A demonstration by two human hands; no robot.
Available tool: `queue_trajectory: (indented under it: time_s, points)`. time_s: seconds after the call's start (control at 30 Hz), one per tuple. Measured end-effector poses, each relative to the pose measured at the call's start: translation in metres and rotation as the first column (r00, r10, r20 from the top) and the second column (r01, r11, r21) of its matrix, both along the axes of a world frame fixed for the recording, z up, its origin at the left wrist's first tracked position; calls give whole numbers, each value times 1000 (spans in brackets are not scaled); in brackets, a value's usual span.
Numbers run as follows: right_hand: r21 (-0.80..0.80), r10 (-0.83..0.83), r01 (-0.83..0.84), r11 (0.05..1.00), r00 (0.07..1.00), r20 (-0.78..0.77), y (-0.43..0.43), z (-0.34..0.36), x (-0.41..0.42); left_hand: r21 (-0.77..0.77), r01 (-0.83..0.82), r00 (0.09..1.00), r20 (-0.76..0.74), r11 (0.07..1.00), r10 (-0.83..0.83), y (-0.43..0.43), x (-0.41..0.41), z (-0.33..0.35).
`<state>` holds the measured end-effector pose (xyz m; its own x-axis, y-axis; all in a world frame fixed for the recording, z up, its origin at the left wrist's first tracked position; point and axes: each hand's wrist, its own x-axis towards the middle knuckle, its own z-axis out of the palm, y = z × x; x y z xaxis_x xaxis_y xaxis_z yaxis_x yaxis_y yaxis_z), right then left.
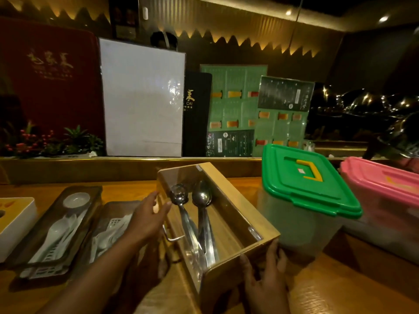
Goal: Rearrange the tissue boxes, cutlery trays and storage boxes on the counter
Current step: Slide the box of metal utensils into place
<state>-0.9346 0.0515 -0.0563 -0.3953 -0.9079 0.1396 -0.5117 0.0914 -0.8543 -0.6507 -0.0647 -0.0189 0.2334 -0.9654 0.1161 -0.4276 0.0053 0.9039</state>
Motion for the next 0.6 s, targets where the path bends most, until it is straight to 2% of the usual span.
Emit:
queue_trajectory:
  time_s: [0.17,0.3,0.47,0.6]
  points:
    - [15,-7,8,1000,1000,-21,-16,-2,7,34,-17,1000,-14,999,18,-60,24,10]
    - [9,21,-21,1000,997,-78,-32,-6,9,71,15,997,-80,997,-9,-85,33,15]
    - [-44,99,-100,994,995,-30,-51,-6,-3,50,62,983,-173,997,-53,-103,46,8]
    - [-47,191,-191,980,982,-10,-67,-3,-9,77,70,980,-190,995,-54,-113,55,8]
